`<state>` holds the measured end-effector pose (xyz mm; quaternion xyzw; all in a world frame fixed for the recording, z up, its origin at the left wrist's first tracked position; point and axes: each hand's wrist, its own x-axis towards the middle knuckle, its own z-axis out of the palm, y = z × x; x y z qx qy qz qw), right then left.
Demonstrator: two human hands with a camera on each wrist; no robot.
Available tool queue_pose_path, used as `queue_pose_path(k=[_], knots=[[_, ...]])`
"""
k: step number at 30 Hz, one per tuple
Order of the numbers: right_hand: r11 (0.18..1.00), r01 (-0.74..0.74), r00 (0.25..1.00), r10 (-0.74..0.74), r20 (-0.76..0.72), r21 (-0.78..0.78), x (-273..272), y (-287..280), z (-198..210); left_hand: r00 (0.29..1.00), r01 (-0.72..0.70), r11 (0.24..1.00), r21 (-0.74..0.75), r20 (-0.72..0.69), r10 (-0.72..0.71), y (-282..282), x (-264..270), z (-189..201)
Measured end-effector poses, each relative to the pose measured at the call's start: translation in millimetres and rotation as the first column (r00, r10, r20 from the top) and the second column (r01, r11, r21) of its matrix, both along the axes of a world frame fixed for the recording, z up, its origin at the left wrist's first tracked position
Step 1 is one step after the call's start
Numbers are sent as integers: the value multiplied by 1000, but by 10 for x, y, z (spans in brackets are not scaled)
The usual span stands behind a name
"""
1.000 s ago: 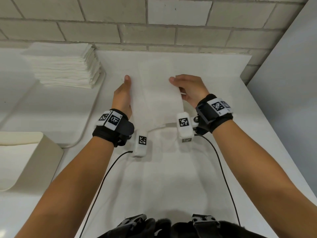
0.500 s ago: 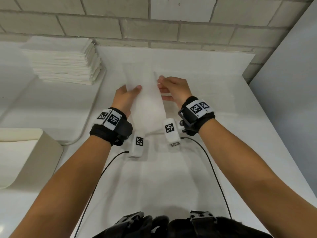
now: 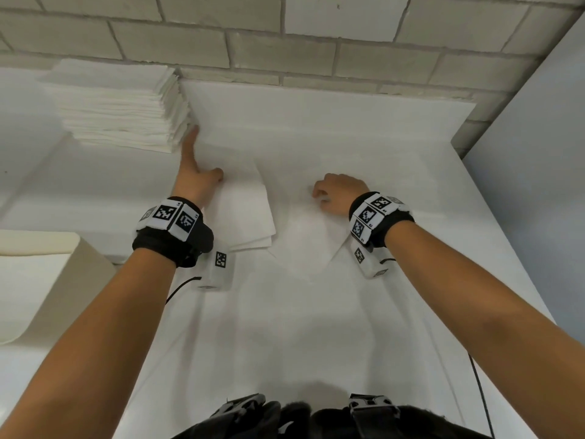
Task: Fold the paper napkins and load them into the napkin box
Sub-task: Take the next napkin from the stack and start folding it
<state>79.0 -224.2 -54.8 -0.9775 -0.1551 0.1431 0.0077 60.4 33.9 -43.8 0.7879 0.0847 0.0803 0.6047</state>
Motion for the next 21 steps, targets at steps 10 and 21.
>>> queue_pose_path(k=[10, 21], knots=[[988, -83, 986, 101, 134, -134, 47, 92, -22, 974, 28, 997, -66, -222, -42, -267, 26, -130], [973, -224, 970, 229, 81, -63, 27, 289, -47, 962, 58, 997, -59, -263, -72, -275, 24, -117]])
